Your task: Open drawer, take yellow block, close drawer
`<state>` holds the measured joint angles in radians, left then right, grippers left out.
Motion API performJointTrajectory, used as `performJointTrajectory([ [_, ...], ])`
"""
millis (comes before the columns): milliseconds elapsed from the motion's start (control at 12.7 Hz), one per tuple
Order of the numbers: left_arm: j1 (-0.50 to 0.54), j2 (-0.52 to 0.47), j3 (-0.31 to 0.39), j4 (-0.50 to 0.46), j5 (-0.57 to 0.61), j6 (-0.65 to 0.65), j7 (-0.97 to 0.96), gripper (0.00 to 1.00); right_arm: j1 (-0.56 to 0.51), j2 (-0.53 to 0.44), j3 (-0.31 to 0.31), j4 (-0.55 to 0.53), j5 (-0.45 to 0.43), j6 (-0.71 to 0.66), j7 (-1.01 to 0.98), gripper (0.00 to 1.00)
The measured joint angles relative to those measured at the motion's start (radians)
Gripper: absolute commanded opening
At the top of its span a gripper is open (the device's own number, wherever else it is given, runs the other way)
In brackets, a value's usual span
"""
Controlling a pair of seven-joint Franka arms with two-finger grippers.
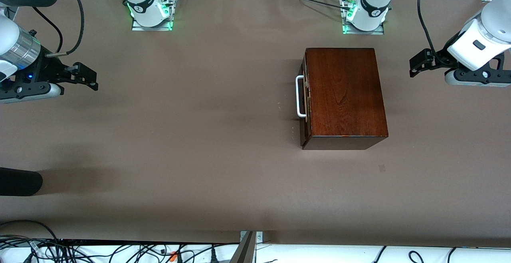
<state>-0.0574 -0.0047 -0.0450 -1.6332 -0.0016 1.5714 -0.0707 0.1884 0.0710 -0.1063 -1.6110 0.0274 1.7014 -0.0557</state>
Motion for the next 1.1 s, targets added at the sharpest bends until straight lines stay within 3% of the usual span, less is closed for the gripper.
performJointTrajectory([
  [1100, -0.011, 0.000, -0.021, 0.008, 0.000, -0.003, 0.000, 1.00, 0.000, 0.000, -0.004, 0.000, 0.000, -0.001, 0.000, 1.00],
])
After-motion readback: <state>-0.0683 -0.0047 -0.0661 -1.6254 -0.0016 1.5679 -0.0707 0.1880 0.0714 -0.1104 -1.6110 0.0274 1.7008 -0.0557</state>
